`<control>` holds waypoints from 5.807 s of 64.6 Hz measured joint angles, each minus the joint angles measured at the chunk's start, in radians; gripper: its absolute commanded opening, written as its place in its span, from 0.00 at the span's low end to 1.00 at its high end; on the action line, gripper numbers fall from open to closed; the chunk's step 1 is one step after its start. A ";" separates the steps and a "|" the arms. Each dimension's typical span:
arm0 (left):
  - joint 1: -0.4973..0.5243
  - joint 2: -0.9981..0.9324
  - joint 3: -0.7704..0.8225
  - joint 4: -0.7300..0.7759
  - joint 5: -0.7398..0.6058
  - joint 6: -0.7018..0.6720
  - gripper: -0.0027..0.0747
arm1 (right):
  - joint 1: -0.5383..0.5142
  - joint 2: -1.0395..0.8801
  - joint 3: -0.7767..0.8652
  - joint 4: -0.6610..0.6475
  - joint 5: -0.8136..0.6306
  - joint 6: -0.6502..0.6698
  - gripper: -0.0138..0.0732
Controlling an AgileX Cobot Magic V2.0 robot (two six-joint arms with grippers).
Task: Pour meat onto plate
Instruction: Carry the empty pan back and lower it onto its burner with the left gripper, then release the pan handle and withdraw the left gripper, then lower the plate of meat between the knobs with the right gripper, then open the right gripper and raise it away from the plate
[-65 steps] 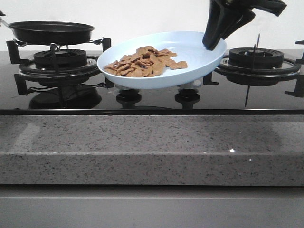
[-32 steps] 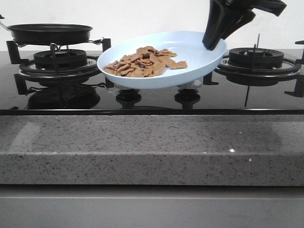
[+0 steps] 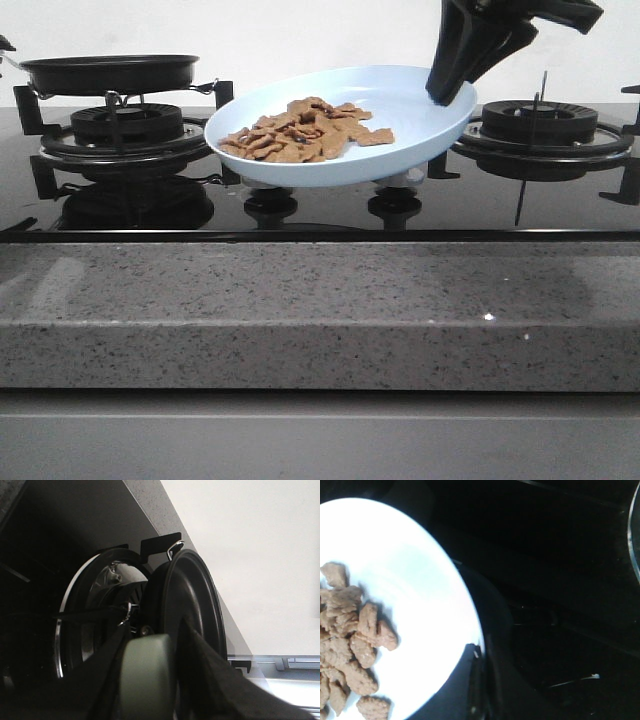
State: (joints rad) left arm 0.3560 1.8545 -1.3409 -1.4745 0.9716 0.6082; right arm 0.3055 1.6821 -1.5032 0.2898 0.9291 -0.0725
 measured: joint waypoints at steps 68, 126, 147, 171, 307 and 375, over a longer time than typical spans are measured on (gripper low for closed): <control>0.000 -0.004 0.000 0.204 0.207 -0.007 0.68 | 0.000 0.000 0.000 0.000 0.000 0.000 0.09; -0.124 -0.346 0.009 0.537 0.101 -0.011 0.01 | 0.000 0.000 0.000 0.000 0.000 0.000 0.09; -0.478 -0.664 0.213 1.018 -0.204 -0.228 0.01 | 0.000 0.000 0.000 0.000 0.000 0.000 0.09; -0.794 -0.979 0.625 1.562 -0.447 -0.669 0.01 | 0.000 0.000 0.000 0.000 0.000 0.000 0.09; -0.821 -1.173 0.760 1.828 -0.607 -0.896 0.01 | -0.129 0.384 -0.356 0.118 0.004 0.001 0.52; -0.821 -1.173 0.760 1.828 -0.607 -0.898 0.01 | -0.188 0.085 -0.447 -0.002 0.232 -0.060 0.09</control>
State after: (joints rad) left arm -0.4646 0.6811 -0.5807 0.3531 0.3643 -0.2894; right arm 0.1176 1.7668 -1.9498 0.2876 1.1610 -0.1326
